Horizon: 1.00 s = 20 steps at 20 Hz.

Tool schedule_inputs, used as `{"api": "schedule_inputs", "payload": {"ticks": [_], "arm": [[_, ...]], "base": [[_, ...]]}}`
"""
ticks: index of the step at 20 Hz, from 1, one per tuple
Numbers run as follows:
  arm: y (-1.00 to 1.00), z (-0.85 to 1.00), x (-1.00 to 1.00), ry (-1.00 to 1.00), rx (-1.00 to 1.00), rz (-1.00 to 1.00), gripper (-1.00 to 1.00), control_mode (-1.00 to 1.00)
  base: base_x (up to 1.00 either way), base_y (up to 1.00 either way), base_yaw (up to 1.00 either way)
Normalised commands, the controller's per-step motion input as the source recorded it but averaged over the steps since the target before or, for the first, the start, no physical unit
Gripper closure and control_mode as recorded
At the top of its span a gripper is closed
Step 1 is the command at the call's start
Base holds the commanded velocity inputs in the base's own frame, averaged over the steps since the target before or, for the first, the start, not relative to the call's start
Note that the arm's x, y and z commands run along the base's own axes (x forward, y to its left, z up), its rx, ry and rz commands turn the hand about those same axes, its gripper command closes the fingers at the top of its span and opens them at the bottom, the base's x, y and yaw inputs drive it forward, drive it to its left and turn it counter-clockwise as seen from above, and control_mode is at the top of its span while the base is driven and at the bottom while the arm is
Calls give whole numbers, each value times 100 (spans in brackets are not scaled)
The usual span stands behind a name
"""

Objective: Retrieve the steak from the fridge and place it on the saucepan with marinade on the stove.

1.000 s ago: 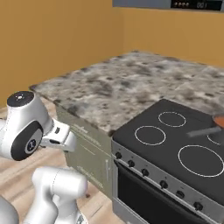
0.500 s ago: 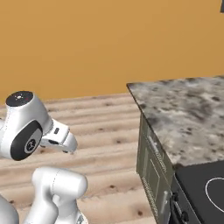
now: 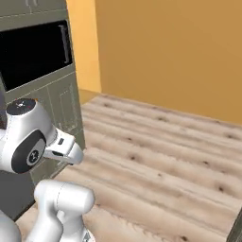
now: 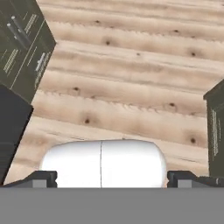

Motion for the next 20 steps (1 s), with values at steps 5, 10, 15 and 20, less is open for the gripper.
{"api": "schedule_inputs", "payload": {"ticks": [5,10,15,20], "arm": [[0,0,0,0,0,0,-100,100],[0,0,0,0,0,0,-100,100],[0,0,0,0,0,0,-100,100],[0,0,0,0,0,0,-100,100]], "base": [[0,-14,100],[0,-17,100],[0,-31,98],[4,-28,87]]}}
